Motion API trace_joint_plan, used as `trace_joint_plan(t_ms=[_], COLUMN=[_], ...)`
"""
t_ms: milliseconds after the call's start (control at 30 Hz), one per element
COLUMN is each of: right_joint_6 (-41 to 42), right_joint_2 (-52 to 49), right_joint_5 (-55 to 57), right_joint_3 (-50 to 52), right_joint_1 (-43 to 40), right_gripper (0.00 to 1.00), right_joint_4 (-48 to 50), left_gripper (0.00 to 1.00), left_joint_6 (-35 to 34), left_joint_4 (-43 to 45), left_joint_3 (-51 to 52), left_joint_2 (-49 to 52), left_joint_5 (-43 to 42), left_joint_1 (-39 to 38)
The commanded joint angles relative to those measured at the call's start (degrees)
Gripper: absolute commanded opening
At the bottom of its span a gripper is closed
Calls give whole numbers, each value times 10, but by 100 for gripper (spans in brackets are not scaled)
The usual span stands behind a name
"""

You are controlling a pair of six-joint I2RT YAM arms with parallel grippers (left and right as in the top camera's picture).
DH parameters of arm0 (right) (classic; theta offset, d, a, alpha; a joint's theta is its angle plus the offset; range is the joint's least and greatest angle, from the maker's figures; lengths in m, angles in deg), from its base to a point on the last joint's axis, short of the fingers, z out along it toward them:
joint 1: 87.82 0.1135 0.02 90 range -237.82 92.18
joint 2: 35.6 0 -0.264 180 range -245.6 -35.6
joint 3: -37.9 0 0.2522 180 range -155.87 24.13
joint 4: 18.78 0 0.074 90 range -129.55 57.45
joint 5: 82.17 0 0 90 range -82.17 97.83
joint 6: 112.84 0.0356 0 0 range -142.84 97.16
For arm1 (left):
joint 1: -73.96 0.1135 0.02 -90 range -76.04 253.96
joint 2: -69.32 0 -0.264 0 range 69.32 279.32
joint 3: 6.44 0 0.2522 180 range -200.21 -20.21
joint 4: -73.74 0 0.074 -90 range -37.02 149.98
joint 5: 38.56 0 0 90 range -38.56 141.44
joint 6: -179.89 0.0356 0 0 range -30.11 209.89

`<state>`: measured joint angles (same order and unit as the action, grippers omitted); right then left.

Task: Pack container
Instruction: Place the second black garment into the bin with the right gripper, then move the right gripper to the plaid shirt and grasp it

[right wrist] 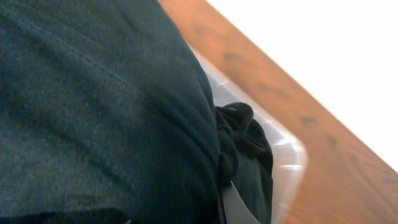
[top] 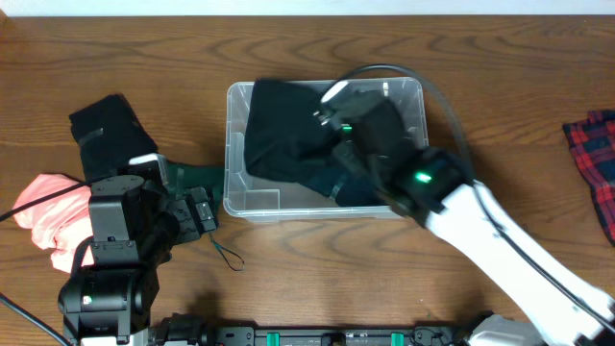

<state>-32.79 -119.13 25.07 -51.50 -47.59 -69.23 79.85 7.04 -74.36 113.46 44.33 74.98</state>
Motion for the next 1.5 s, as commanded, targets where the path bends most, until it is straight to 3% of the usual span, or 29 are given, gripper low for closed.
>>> trace_joint_plan(t_ms=[0,133,167,200,233,267,433,567,667,800,1067,1467], right_joint_6=[12,11,11,11,11,11,11,28,28,45,72,63], right_joint_2=[-60,-133,-146,-154,-158,-158,-92,6,59,82,-3,-220], right_joint_5=[15,-15,-17,-16,-15,-11,37,151,181,181,167,167], right_joint_3=[-11,-11,-11,-11,-11,-11,-12,-12,-12,-12,5,5], right_joint_1=[7,7,7,8,10,12,15,-10,-68,-205,-476,-635], right_gripper=[1,2,19,42,87,99,99,99,99,99,99,99], right_joint_4=[7,23,27,28,25,19,13,35,42,1,-46,-29], left_gripper=[98,98,98,98,98,98,98,98,98,98,98,98], left_joint_6=[12,12,12,12,12,12,12,12,11,11,12,11], left_joint_4=[-2,-2,-2,-2,-2,-2,-3,-3,-3,-4,-4,-4], left_joint_3=[-9,-9,-9,-9,-9,-9,-9,-9,-9,-9,-9,-9], left_joint_2=[0,0,0,0,0,0,0,0,0,0,0,0], left_joint_5=[-2,-2,-2,-2,-2,-2,-2,-2,-2,-2,-2,-2], left_joint_1=[-1,-1,-1,-1,-1,-1,-1,-1,-1,-1,-1,-1])
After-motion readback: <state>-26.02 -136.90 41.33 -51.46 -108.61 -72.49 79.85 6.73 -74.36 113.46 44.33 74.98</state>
